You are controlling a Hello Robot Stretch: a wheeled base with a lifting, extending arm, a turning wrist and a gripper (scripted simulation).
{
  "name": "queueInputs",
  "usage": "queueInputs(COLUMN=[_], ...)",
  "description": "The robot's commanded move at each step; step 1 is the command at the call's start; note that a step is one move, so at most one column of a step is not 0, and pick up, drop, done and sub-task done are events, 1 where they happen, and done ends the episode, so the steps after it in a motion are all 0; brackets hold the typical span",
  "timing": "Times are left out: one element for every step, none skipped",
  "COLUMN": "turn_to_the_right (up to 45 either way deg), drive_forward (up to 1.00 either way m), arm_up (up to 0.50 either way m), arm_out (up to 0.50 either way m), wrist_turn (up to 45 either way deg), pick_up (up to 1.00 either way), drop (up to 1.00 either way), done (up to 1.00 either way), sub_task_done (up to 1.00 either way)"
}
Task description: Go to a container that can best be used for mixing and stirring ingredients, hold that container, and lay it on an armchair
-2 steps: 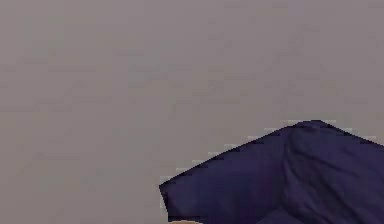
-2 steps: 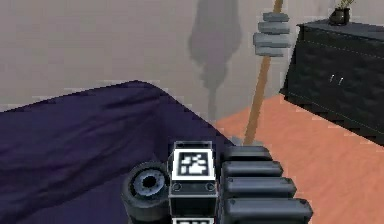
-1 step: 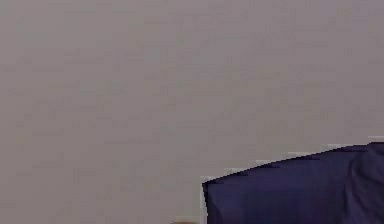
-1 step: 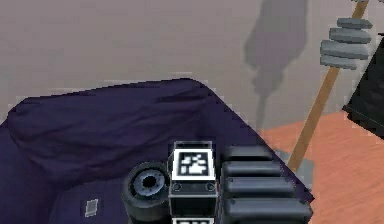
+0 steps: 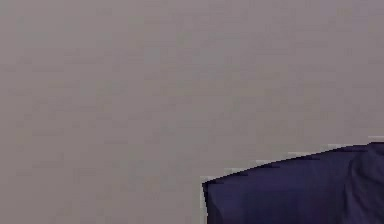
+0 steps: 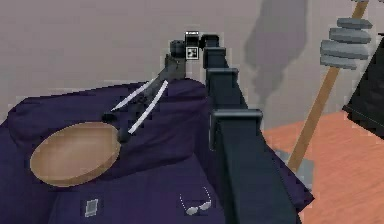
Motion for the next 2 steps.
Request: queueInputs(turn_to_the_right=[0.0,0.0], drive_forward=[0.0,0.0], arm_up=[0.0,0.0], arm_out=[0.0,0.0], wrist_turn=[45.0,15.0], pick_up=[0.0,0.0], drop=[0.0,0.0], done=[0.0,0.0], sub_task_done=[0.0,0.0])
